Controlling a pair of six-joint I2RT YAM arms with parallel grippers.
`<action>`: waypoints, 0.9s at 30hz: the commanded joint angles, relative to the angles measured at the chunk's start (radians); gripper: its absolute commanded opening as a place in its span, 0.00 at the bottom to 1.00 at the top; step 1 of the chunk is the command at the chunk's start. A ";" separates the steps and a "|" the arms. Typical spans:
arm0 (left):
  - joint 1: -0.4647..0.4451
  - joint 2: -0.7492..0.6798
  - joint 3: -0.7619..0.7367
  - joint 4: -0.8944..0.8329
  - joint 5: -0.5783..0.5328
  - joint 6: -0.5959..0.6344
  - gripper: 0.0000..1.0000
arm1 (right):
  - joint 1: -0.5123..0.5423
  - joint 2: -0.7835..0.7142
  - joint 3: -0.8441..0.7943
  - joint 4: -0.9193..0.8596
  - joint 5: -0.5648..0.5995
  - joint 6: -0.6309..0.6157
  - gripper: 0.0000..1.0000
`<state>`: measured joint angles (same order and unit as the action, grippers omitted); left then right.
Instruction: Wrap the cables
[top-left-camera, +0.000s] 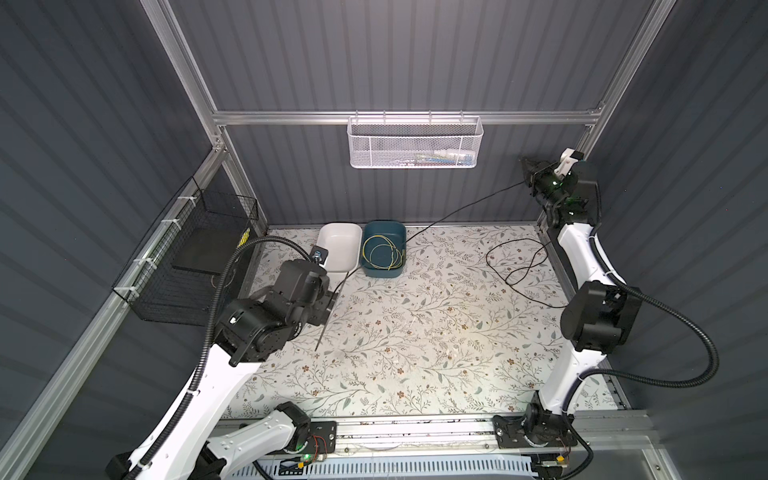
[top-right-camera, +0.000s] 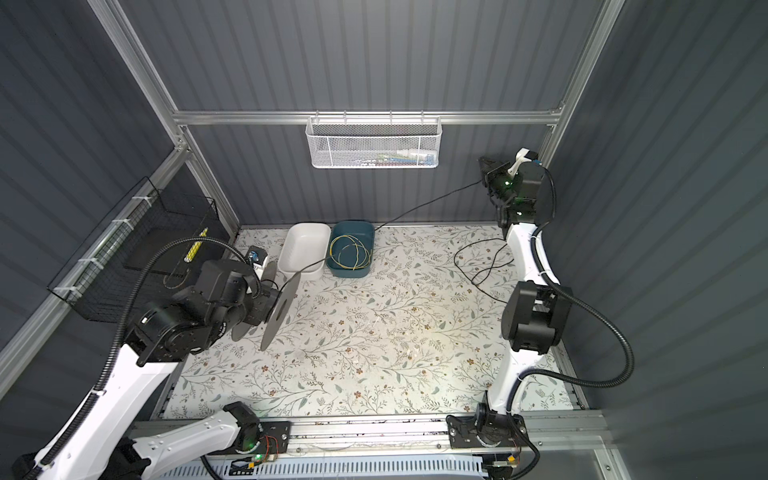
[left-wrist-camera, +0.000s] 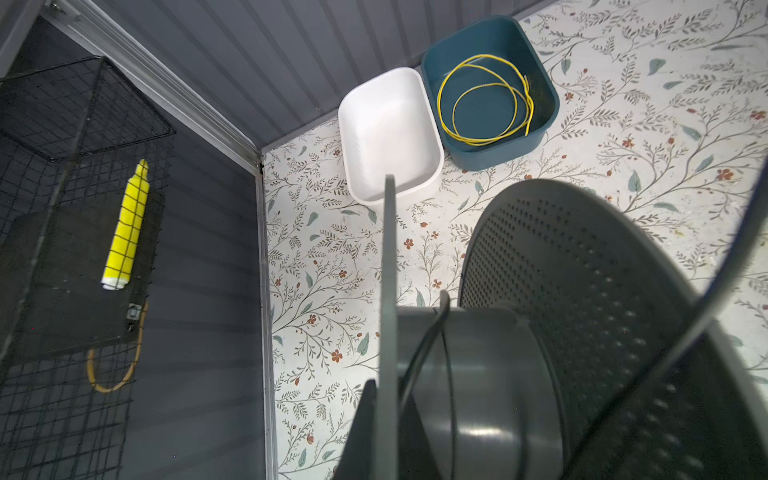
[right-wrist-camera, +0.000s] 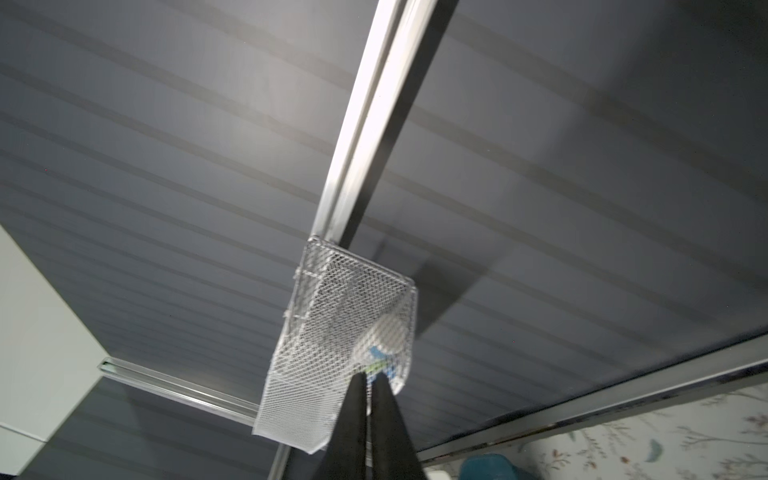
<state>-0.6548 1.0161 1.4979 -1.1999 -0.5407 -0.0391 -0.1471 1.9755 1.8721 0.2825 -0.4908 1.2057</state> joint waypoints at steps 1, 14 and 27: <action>0.001 -0.010 0.093 -0.046 0.061 -0.025 0.00 | 0.020 0.032 0.034 -0.015 -0.001 -0.034 0.00; 0.001 0.107 0.341 0.037 0.411 0.002 0.00 | 0.153 0.052 -0.081 -0.097 0.061 -0.199 0.00; 0.002 0.279 0.604 0.138 0.564 -0.027 0.00 | 0.302 -0.066 -0.530 0.066 0.126 -0.270 0.00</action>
<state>-0.6548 1.2736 2.0354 -1.1477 -0.0395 -0.0498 0.1299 1.9560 1.3762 0.2714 -0.3882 0.9794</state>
